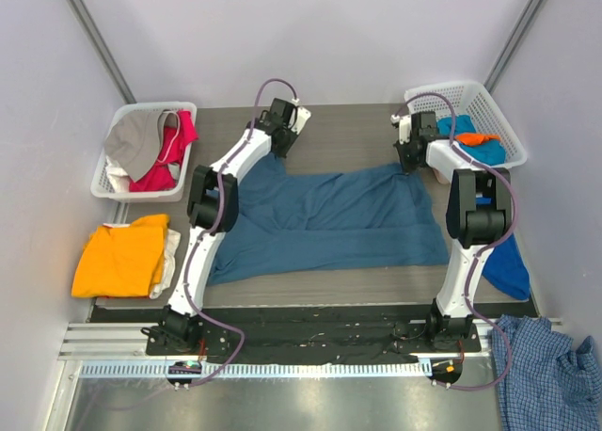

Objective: Fold and stack the t-shirts
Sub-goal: Grap the side of the flattened tshirt furthest away from the robot with both arms, then fold the other side of the tshirt into a rectangle

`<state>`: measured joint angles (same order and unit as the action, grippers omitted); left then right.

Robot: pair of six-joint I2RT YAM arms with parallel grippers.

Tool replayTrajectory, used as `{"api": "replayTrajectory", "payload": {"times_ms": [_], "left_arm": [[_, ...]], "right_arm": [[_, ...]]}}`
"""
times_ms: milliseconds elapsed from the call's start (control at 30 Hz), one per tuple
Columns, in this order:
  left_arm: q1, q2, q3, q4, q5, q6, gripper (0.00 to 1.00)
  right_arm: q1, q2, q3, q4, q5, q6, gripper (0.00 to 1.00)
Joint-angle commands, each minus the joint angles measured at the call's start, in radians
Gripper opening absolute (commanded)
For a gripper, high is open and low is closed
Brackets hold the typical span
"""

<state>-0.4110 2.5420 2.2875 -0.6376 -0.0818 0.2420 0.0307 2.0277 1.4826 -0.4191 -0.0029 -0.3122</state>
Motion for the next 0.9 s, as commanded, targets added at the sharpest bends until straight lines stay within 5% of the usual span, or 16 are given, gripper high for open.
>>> {"api": "replayTrajectory", "payload": {"times_ms": [0, 867], "left_arm": [[0.003, -0.193, -0.009, -0.005, -0.058, -0.006, 0.00], [-0.123, -0.739, -0.632, -0.126, -0.205, 0.029, 0.00]], "right_arm": [[-0.002, -0.116, 0.007, 0.019, -0.002, -0.008, 0.01], [-0.002, -0.530, -0.363, -0.040, 0.063, -0.116, 0.01]]}}
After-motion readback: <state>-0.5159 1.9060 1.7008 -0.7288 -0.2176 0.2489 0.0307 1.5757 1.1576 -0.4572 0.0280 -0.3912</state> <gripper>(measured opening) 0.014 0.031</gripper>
